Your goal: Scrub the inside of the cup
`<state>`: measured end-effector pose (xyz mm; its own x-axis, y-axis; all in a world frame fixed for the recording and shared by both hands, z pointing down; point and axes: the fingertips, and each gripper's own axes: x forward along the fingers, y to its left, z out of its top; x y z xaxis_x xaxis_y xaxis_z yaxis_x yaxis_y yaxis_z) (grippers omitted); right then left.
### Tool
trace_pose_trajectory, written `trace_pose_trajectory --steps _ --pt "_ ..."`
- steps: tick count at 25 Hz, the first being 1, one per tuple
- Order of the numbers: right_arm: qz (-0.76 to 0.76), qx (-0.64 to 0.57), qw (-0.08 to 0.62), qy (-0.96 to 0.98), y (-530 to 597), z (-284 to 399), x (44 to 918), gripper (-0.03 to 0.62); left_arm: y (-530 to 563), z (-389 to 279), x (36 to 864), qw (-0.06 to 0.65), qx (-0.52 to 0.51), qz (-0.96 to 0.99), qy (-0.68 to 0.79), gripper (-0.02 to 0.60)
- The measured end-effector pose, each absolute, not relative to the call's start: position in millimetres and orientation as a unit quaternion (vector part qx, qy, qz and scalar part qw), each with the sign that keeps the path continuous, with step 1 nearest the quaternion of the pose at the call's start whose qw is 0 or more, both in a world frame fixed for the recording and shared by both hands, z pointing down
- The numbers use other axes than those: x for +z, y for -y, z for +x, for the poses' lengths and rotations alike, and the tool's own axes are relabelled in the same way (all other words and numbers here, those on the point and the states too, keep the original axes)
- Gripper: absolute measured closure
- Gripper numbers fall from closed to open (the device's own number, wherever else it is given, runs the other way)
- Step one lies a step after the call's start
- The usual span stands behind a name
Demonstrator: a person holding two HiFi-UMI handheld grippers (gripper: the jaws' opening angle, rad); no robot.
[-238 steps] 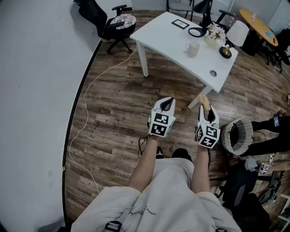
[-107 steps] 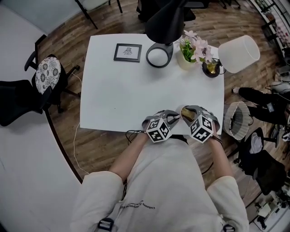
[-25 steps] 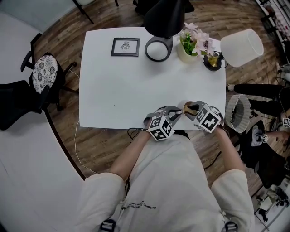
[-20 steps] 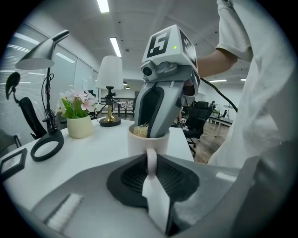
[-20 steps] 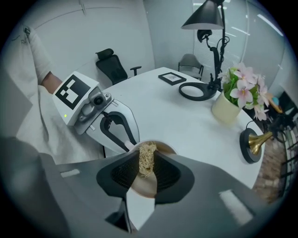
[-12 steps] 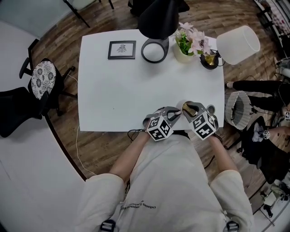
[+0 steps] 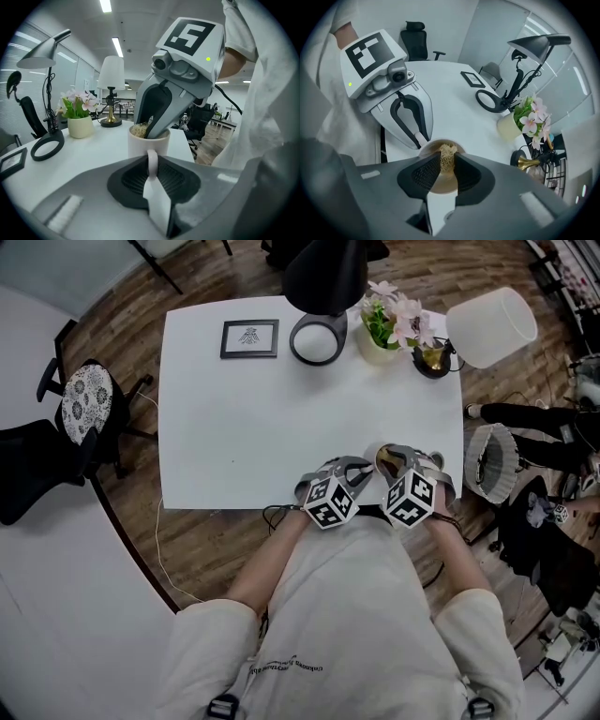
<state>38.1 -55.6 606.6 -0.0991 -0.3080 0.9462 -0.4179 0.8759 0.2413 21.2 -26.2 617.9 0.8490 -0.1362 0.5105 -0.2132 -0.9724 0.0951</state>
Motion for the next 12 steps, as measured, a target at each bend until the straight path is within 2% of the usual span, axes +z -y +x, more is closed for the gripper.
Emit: trace_pose_trajectory --steps 5,12 --pt "0.204 0.066 0.669 0.712 51.3 54.0 607.4 0.480 26.5 21.6 617.3 0.078 0.259 0.958 0.095 0.529" --pt "0.154 0.124 0.682 0.704 45.9 55.6 609.5 0.484 26.9 21.7 617.4 0.080 0.259 0.958 0.097 0.529"
